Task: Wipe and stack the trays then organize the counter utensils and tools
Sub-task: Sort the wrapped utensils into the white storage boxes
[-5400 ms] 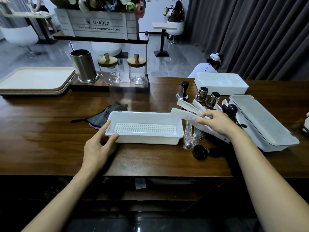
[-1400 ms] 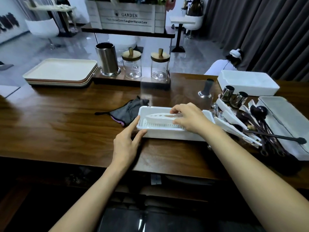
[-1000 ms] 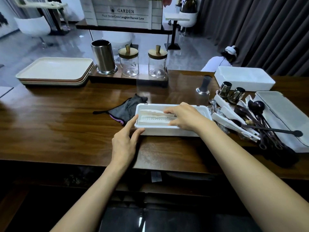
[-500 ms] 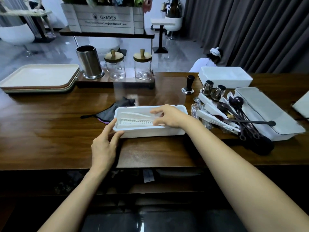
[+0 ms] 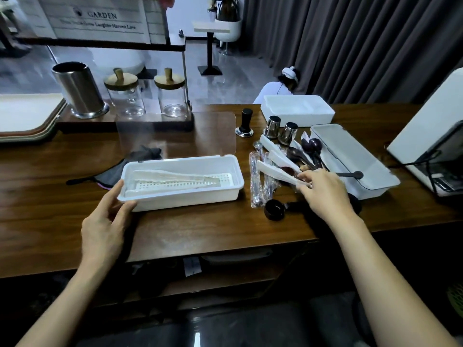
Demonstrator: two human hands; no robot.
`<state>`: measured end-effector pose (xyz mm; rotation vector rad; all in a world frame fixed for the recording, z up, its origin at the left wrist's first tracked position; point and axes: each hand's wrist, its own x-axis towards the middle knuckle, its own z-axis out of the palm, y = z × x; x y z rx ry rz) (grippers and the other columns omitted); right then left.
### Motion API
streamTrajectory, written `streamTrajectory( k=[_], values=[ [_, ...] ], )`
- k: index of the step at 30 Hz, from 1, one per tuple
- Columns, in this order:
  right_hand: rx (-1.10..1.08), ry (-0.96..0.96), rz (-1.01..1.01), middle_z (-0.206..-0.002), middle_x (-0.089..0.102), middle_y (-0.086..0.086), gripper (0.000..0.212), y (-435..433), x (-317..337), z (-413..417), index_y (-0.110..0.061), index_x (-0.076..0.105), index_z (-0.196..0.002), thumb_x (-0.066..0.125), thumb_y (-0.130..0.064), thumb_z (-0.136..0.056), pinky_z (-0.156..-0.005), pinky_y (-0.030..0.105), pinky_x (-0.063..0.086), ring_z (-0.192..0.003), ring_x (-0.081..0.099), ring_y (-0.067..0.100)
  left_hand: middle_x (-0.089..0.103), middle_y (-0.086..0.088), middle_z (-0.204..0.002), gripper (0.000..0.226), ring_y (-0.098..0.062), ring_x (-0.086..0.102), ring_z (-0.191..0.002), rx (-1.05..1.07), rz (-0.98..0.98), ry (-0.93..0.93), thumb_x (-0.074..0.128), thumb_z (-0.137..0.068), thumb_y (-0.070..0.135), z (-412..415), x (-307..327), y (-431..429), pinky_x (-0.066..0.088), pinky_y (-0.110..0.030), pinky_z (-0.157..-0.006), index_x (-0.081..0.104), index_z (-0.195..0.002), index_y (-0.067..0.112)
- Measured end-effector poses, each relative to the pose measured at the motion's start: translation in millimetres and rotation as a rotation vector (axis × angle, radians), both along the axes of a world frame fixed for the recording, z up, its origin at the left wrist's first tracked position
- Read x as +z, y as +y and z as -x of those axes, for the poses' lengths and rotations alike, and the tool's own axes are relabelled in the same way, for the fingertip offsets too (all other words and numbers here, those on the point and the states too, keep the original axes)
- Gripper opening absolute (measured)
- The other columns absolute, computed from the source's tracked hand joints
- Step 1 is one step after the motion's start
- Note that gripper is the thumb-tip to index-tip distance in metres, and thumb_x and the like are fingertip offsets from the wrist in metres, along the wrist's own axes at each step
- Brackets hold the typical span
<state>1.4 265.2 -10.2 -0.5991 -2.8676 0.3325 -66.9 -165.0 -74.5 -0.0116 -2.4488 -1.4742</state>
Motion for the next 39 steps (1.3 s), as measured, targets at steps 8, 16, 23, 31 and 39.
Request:
streamTrajectory(
  k=[8,16,23,31,39],
  values=[
    [0.014,-0.044,-0.031,-0.099,0.07,0.004,0.009,12.2,-10.2,20.9,-0.024,0.071,-0.101,0.066,-0.027,-0.094,-0.081,0.041,0.05,-0.1,0.058,0.033,0.069,0.0,-0.121,0.05,-0.014,0.062,-0.11,0.018,0.012,0.002,0.068,-0.096,0.03,0.3,0.1,-0.2,0.046,-0.036,-0.089,0.056,-0.143,0.039],
    [0.037,0.263,0.561,-0.089,0.07,-0.007,0.009,13.5,20.6,56.5,-0.024,0.072,-0.097,0.07,-0.029,-0.09,-0.074,0.03,0.048,-0.083,0.063,0.015,0.068,0.002,-0.119,0.049,-0.012,0.062,-0.105,0.035,0.011,-0.008,0.069,-0.096,0.029,-2.8,5.4,2.6,0.048,-0.037,-0.088,0.056,-0.142,0.039],
    [0.042,0.369,0.92,-0.086,0.074,-0.008,0.01,11.6,36.3,69.6,-0.027,0.073,-0.089,0.067,-0.022,-0.095,-0.075,0.031,0.058,-0.073,0.071,0.006,0.066,0.005,-0.111,0.05,-0.014,0.062,-0.099,0.038,0.01,-0.02,0.068,-0.096,0.029,-5.3,8.2,4.7,0.049,-0.043,-0.087,0.056,-0.143,0.039],
    [0.035,0.22,0.51,-0.082,0.069,-0.013,0.011,3.8,4.7,64.4,-0.029,0.075,-0.099,0.072,-0.031,-0.089,-0.067,0.025,0.044,-0.075,0.061,0.006,0.062,0.01,-0.12,0.05,-0.007,0.058,-0.109,0.032,0.014,-0.027,0.068,-0.097,0.028,-6.6,10.5,5.8,0.045,-0.034,-0.088,0.055,-0.144,0.038],
    [0.003,0.251,0.174,-0.103,0.075,0.0,0.021,34.4,1.1,41.1,-0.03,0.073,-0.112,0.057,-0.028,-0.099,-0.08,0.034,0.049,-0.097,0.064,0.025,0.064,0.008,-0.11,0.05,-0.005,0.057,-0.088,0.032,0.001,-0.037,0.067,-0.096,0.029,-5.8,10.2,6.3,0.045,-0.034,-0.087,0.055,-0.144,0.039]
  ],
)
